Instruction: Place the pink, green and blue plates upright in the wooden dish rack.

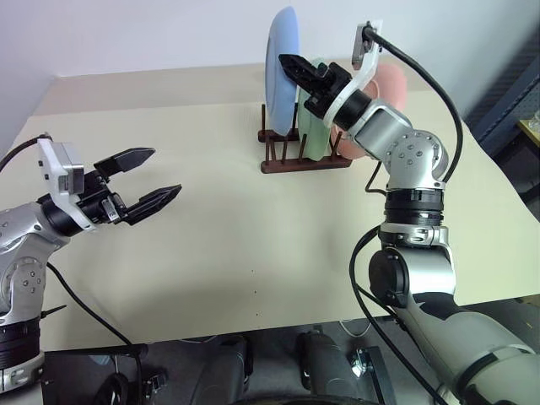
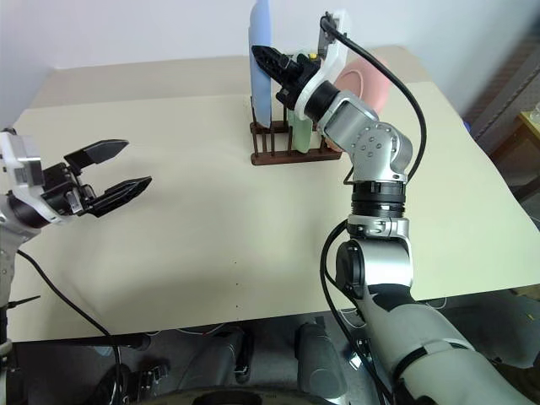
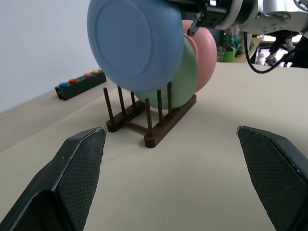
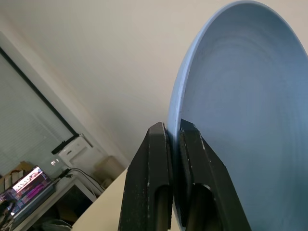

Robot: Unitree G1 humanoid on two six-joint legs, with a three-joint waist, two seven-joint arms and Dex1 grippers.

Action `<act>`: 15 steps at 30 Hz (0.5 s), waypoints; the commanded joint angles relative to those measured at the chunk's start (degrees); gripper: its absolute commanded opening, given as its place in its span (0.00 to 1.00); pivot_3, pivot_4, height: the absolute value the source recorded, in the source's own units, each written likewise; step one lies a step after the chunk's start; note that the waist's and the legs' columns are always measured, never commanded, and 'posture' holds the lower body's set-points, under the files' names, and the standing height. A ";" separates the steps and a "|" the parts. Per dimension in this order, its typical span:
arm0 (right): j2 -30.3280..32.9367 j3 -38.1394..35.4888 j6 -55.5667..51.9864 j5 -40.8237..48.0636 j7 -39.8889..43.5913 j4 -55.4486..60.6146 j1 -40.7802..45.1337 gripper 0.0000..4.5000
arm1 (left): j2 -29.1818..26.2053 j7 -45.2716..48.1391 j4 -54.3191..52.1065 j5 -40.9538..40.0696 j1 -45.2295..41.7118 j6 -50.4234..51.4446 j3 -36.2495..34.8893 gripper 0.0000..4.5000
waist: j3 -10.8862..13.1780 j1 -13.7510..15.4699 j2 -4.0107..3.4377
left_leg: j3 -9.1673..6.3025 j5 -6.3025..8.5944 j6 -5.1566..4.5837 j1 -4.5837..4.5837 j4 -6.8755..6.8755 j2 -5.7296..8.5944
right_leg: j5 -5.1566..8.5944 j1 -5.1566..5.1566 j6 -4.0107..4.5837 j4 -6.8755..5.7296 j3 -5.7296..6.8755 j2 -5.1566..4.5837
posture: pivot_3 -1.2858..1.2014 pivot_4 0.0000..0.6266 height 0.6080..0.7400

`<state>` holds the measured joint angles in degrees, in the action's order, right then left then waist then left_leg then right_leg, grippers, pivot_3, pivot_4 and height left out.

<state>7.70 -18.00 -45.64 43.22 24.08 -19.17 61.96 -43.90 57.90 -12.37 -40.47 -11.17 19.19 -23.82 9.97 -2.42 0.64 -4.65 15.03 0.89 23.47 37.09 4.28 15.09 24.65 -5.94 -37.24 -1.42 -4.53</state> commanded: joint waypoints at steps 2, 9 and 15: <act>-0.18 0.91 1.32 -0.26 0.95 0.74 -0.74 0.00 | 0.10 -1.16 -2.16 -0.11 0.29 -1.27 -1.39 0.99 | 0.00 0.00 0.00 | 0.00 0.00 0.00 0.00 0.00 0.00 | 0.00 0.00 0.00 0.00 0.00 0.00 | 0.52 0.24 1.00; -0.04 2.84 2.61 -3.00 0.70 -0.85 -2.23 0.00 | 0.14 -1.64 -1.75 0.45 0.02 -1.89 -0.72 0.99 | 0.00 0.01 0.00 | 0.00 0.00 0.00 0.00 0.00 0.00 | 0.00 0.00 0.00 0.00 0.00 0.01 | 0.52 0.24 1.00; 0.04 4.17 3.66 -5.07 0.83 -2.78 -1.81 0.33 | 0.97 -2.10 -1.47 1.20 0.14 -2.65 0.22 1.00 | 0.00 0.01 0.00 | 0.00 -0.02 0.03 0.00 0.00 0.00 | 0.00 0.00 0.00 0.00 0.00 0.01 | 0.52 0.24 1.00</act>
<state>7.71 -13.77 -43.32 38.34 24.33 -22.90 59.33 -42.82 56.05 -12.53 -39.31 -10.90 17.89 -23.23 9.97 -2.42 0.64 -4.64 14.98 0.97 23.47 37.10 4.28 15.09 24.65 -5.94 -37.25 -1.41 -4.52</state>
